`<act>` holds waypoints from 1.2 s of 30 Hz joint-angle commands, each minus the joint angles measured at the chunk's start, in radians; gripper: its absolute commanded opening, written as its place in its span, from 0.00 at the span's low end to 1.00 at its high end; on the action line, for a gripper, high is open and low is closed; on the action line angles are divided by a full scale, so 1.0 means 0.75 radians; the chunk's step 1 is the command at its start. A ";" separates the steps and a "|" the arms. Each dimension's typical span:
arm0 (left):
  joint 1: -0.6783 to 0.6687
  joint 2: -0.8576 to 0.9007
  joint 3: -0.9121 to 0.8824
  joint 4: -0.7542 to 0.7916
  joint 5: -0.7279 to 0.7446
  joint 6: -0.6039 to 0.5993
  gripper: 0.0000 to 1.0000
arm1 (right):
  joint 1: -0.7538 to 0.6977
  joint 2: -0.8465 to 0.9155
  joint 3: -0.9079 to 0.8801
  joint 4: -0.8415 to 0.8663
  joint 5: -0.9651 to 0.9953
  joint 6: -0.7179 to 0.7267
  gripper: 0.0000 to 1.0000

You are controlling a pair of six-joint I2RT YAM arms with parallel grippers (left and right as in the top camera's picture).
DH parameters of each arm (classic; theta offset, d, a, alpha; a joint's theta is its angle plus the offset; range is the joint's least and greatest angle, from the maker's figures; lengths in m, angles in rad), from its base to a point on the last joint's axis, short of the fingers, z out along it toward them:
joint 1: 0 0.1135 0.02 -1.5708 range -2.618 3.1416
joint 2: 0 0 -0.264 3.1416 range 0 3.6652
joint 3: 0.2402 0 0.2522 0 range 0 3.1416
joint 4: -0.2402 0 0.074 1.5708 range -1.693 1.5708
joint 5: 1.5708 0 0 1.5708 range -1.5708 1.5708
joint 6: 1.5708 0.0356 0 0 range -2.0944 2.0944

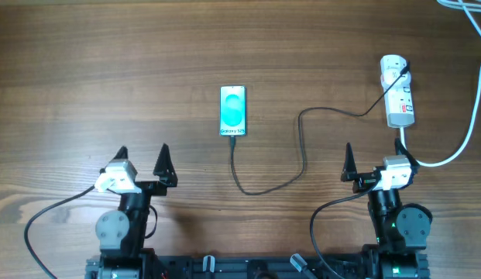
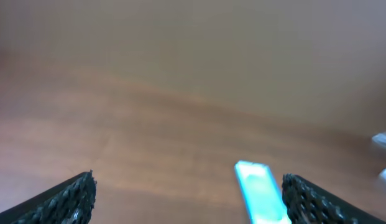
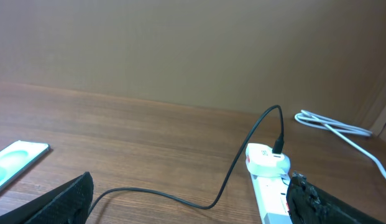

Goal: Plug charger to phone and switch on socket

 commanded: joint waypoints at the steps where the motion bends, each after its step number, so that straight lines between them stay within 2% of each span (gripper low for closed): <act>1: 0.010 -0.015 -0.009 -0.014 -0.060 0.130 1.00 | -0.007 -0.013 -0.002 0.002 0.018 -0.014 1.00; 7: 0.010 -0.015 -0.009 -0.019 -0.034 0.226 1.00 | -0.007 -0.013 -0.002 0.002 0.018 -0.015 1.00; 13: 0.010 -0.015 -0.009 -0.019 -0.059 0.237 1.00 | -0.007 -0.013 -0.002 0.002 0.018 -0.015 1.00; 19: 0.010 -0.015 -0.009 -0.018 -0.080 0.376 1.00 | -0.007 -0.013 -0.002 0.002 0.018 -0.015 1.00; 36: 0.010 -0.015 -0.009 -0.014 -0.128 0.404 1.00 | -0.007 -0.013 -0.002 0.002 0.018 -0.015 1.00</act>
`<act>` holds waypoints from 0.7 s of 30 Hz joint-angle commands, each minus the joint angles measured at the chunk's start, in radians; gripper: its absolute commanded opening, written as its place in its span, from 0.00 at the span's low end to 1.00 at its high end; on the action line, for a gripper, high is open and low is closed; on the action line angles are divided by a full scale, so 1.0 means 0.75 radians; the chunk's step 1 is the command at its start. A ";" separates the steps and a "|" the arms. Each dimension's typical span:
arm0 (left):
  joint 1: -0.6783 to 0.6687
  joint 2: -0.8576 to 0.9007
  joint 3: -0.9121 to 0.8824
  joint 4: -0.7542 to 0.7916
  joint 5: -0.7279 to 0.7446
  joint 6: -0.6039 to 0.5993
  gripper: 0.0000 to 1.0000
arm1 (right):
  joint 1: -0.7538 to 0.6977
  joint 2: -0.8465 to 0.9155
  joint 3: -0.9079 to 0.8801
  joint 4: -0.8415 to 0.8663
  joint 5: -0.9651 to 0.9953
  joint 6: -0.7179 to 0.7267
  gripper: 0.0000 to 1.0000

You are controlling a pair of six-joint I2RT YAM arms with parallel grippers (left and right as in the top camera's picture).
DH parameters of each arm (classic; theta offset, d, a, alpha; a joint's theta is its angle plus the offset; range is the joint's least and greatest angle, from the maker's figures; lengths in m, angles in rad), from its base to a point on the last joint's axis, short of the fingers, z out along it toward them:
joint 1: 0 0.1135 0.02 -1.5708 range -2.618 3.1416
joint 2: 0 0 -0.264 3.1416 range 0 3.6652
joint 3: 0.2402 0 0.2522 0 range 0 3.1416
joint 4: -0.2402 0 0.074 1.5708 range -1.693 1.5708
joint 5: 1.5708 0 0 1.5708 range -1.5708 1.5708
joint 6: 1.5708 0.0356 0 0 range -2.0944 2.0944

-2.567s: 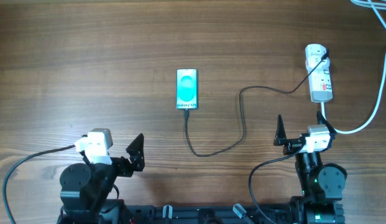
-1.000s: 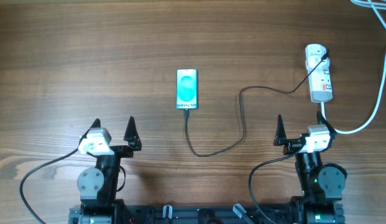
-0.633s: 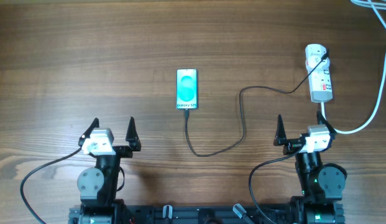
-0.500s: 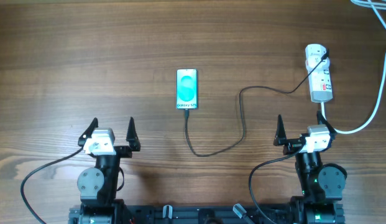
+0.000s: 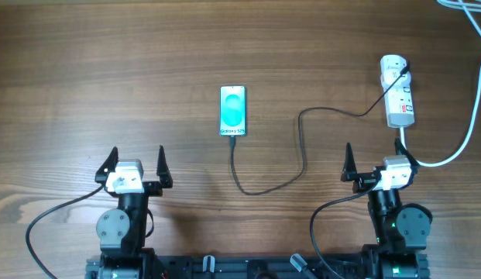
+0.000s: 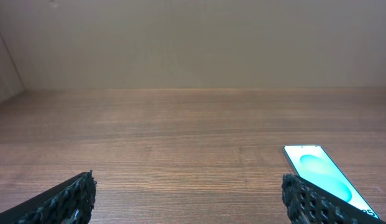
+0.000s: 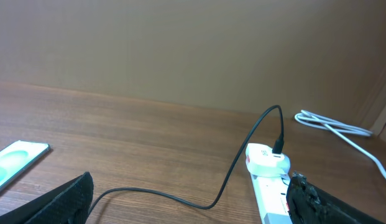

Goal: Plug charger to phone and switch on socket

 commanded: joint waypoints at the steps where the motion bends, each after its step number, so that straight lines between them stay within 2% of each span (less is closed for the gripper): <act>1: 0.010 -0.014 -0.006 -0.003 -0.025 0.030 1.00 | -0.007 -0.013 -0.002 0.002 0.018 -0.014 1.00; 21: 0.010 -0.014 -0.006 0.001 0.003 0.030 1.00 | -0.007 -0.013 -0.002 0.002 0.018 -0.015 1.00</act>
